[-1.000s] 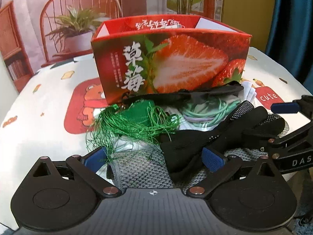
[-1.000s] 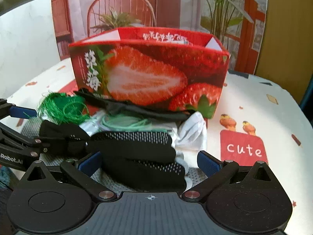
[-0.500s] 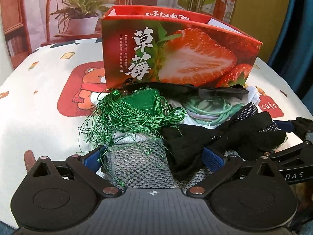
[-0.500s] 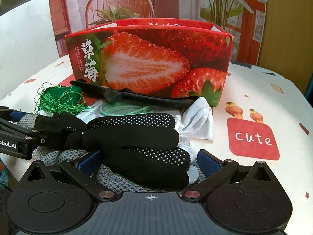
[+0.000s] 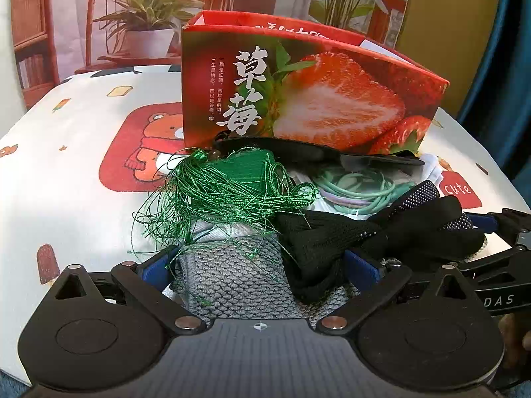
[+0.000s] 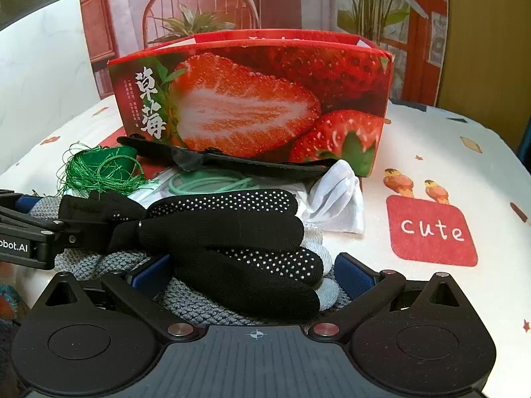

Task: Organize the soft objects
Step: 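Withdraw the right tool and move it toward the black gloves, then close the left tool on the black gloves while the right tool grips them too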

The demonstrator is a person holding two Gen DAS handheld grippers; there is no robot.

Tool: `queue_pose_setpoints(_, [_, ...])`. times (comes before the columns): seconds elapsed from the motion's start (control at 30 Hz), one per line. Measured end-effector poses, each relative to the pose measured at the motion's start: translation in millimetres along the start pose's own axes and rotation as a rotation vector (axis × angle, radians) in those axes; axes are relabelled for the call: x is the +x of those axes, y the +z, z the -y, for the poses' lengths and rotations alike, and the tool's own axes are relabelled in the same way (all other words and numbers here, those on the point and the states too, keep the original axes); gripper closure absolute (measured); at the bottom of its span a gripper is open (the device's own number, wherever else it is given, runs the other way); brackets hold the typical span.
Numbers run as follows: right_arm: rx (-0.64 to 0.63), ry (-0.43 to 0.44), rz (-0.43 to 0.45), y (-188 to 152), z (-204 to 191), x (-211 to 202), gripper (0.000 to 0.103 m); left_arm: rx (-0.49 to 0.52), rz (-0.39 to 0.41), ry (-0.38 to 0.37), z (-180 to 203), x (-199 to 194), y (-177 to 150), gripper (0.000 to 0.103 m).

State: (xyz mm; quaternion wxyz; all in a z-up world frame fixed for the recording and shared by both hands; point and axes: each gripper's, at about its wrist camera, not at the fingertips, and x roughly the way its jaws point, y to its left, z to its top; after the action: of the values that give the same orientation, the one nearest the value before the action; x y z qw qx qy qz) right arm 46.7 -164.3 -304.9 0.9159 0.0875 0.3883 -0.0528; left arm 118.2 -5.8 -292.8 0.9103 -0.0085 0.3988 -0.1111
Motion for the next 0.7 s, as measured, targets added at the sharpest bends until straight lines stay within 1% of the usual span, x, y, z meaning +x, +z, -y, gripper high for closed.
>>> queue_pose_setpoints(0.1, [-0.019,-0.008,0.014,1,-3,-2,0.002,0.004,-0.006,-0.003,-1,-1,1,0.000])
queue_pose_setpoints(0.23, [-0.029,0.014,0.037,4,-4,-6,0.010,0.011,-0.028,-0.012,-2,-4,7,0.000])
queue_pose_setpoints(0.3, [-0.023,0.027,0.042,4,-3,-7,0.011,0.008,-0.027,-0.016,-5,-10,11,0.001])
queue_pose_setpoints(0.43, [-0.003,0.048,0.061,5,1,-12,0.016,0.002,0.033,-0.015,-8,-35,18,0.004])
queue_pose_setpoints(0.5, [0.005,0.056,0.069,5,2,-13,0.018,0.014,0.066,-0.018,-7,-47,22,0.007])
queue_pose_setpoints(0.6, [0.009,0.064,0.075,5,3,-15,0.021,0.042,0.121,-0.027,-2,-65,26,0.014])
queue_pose_setpoints(0.67, [0.007,0.067,0.077,5,3,-15,0.022,0.063,0.147,-0.031,3,-73,28,0.023])
queue_pose_setpoints(0.7, [0.007,0.068,0.078,5,2,-15,0.022,0.072,0.155,-0.038,6,-75,29,0.025])
